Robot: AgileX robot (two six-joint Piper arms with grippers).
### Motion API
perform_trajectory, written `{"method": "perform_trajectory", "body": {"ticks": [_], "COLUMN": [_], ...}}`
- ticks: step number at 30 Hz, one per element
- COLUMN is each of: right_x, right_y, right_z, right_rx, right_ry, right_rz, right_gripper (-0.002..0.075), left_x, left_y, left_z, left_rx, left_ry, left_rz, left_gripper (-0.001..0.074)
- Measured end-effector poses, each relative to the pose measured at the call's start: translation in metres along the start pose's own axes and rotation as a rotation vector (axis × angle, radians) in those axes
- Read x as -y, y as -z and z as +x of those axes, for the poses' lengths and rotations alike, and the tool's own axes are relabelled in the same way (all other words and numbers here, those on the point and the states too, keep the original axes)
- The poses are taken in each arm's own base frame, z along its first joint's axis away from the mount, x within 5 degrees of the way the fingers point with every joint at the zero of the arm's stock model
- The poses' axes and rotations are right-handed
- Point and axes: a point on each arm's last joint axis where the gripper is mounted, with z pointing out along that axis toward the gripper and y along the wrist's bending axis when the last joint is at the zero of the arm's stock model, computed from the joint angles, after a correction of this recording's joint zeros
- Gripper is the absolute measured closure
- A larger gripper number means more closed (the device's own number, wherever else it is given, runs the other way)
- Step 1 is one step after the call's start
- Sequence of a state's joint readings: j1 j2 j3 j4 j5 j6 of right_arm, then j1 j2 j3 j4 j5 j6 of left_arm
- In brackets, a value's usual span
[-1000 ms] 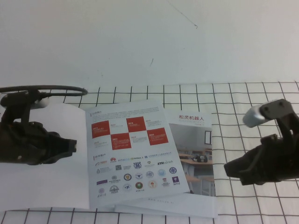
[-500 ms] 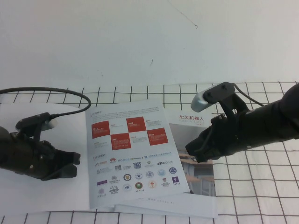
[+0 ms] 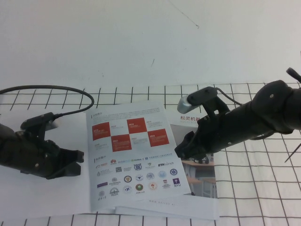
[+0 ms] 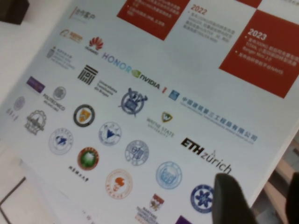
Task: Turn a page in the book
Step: Open the closed book
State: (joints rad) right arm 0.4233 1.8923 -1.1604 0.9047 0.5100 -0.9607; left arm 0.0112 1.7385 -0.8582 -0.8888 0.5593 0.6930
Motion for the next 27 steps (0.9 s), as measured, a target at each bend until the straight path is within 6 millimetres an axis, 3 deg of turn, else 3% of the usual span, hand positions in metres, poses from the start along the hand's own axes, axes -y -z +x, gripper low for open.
{"method": "perform_trajectory", "body": {"ticks": [5, 17, 27], "right_x": [0.009, 0.020, 0.016], "right_y": [-0.018, -0.041, -0.042], "right_z": [0.000, 0.006, 0.001], "right_rx": [-0.022, -0.039, 0.016], "right_ry": [-0.013, -0.031, -0.042], "right_rz": [0.004, 0.005, -0.049], "right_gripper": [0.0428, 0.0420, 0.0409], "left_x": [-0.009, -0.011, -0.011], "left_y": [-0.016, -0.020, -0.021], "left_z": [0.002, 0.002, 0.002], "left_rx": [-0.049, -0.075, -0.073], "left_ry": [0.025, 0.036, 0.033], "left_rz": [-0.007, 0.017, 0.018], "left_gripper": [0.0738, 0.0738, 0.0738]}}
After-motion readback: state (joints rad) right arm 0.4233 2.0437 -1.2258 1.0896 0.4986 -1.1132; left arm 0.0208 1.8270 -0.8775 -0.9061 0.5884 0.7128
